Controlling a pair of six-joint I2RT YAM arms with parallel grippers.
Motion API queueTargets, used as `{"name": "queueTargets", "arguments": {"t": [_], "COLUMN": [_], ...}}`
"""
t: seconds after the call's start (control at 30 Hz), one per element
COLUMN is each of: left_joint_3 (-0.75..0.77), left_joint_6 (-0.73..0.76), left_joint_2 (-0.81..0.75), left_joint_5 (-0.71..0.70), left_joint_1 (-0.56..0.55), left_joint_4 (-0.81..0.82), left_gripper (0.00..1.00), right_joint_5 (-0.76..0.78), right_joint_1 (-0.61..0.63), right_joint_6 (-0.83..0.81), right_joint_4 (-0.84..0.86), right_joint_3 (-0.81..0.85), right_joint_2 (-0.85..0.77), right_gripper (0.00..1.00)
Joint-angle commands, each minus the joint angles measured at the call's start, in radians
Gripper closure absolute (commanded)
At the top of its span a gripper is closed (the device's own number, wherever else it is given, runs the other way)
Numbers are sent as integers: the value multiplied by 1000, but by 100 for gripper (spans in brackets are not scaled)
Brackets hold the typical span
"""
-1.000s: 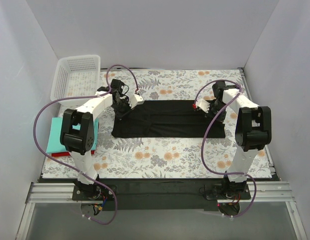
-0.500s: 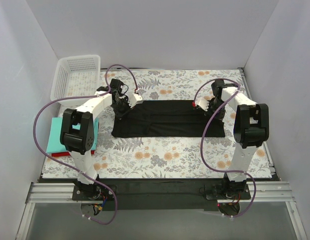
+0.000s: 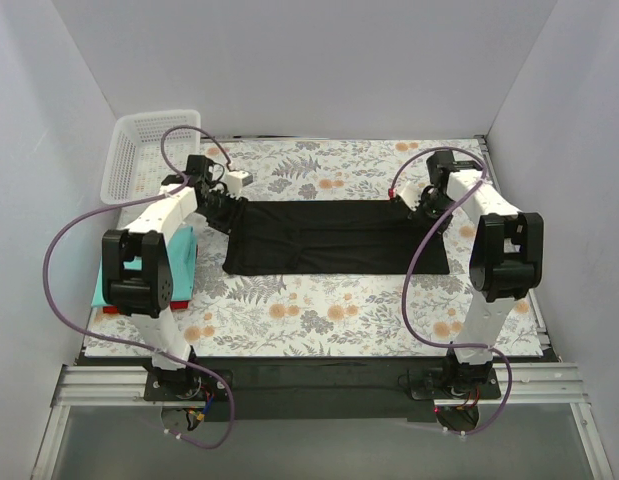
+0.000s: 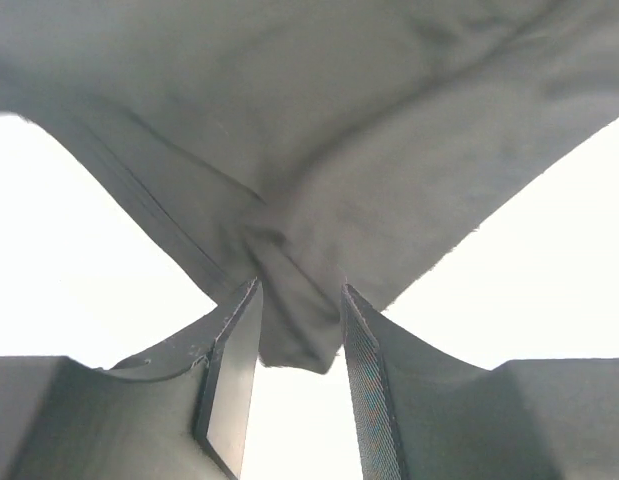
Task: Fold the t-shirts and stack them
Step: Fold the tshirt
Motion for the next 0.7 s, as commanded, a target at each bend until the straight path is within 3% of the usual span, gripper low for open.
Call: {"name": "queueTargets", "arguments": {"t": [0.0, 0.07, 0.13, 0.27, 0.67], "left_joint_3": [-99, -126, -155, -248, -281], "left_joint_6": [-243, -298, -346, -432, -495], "left_joint_2": [-174, -182, -187, -184, -95], "left_joint_5": [108, 122, 145, 112, -2], "left_joint_1": [-6, -6, -6, -6, -6], "left_joint_4": [15, 12, 21, 76, 150], "left_gripper": [64, 61, 51, 50, 51], "right_joint_5": [-94, -125, -180, -230, -168], "right_joint_1": [-3, -3, -3, -3, -5], "right_joint_6": [118, 154, 191, 224, 259], "right_joint_4": [-54, -85, -97, -88, 24], "right_joint_3": [12, -4, -22, -76, -193], "right_joint_2": [-82, -81, -84, -87, -25], "right_gripper": [72, 74, 75, 77, 81]}}
